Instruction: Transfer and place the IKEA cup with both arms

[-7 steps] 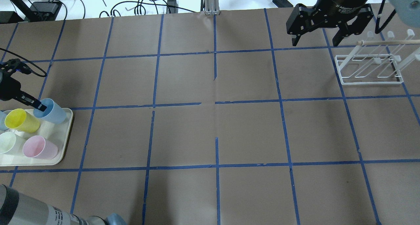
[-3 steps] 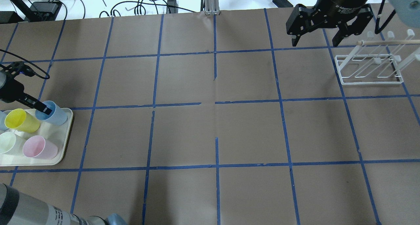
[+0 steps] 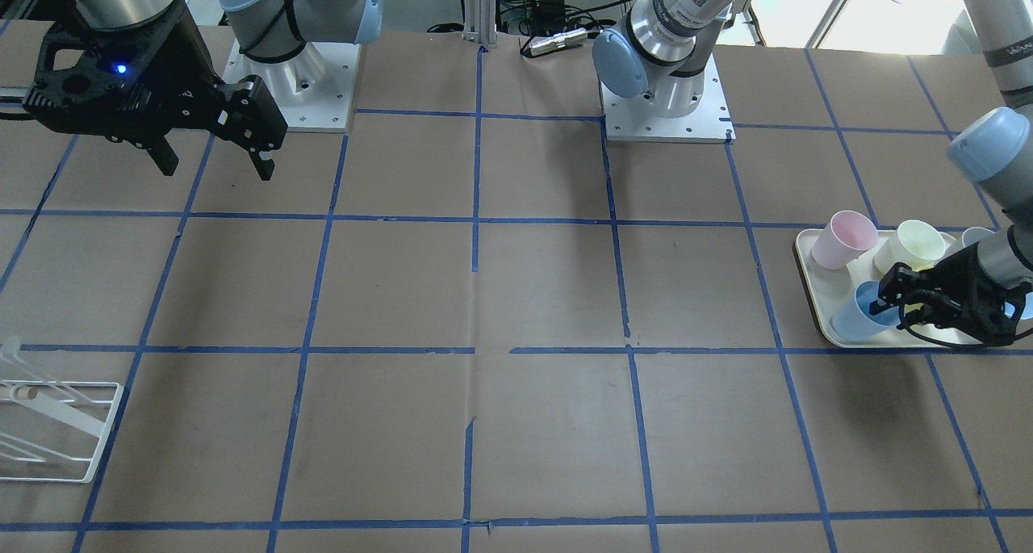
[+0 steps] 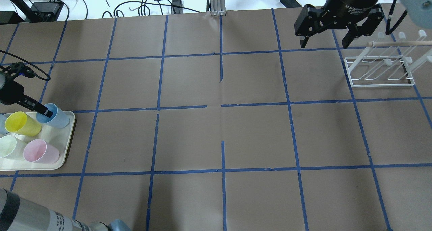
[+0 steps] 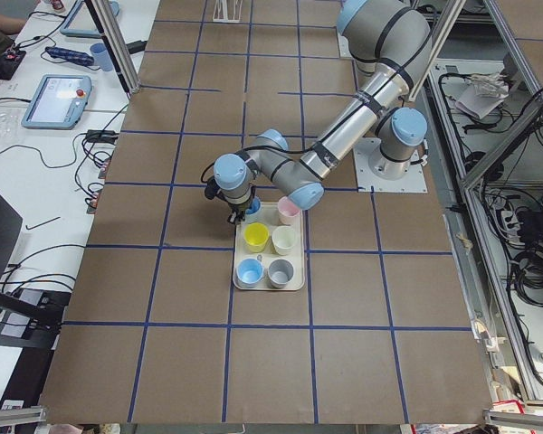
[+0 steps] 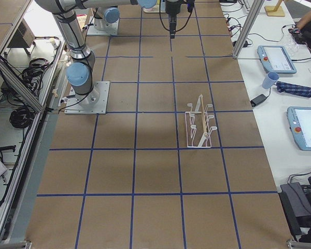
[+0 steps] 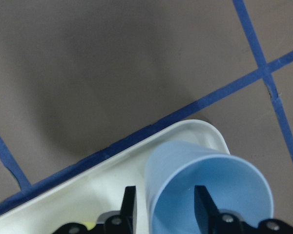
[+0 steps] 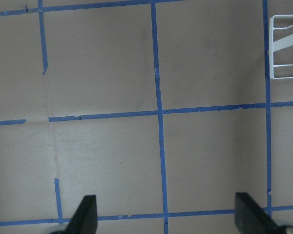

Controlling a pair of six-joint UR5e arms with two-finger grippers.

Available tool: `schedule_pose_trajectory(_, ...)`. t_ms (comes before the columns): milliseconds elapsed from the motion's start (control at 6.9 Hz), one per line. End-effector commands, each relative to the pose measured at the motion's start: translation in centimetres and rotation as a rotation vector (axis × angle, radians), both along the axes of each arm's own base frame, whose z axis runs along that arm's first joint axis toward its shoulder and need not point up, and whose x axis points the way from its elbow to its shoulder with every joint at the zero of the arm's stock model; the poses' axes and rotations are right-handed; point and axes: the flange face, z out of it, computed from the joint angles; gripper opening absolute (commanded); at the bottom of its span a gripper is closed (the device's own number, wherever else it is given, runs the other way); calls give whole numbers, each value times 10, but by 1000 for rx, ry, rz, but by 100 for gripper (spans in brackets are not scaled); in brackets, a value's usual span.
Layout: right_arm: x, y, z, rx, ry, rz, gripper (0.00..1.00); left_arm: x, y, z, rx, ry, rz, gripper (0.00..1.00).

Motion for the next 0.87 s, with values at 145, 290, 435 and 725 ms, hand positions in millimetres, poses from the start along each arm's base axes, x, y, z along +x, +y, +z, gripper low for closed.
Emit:
schedule_pose_trajectory(145,0,0,0,1,3,11,100,-1,-13,55,-17,-17,-3,66)
schedule_pose_trajectory(290,0,0,0,1,3,18,100,-10,-25,94,-19,-23,-1,74)
schedule_pose_trajectory(435,0,0,-1,2,3,20,100,-57,-42,139,-12,-43,-27,77)
schedule_pose_trajectory(725,-1,0,1,-1,7,20,100,-155,-41,191,23,-54,5,91)
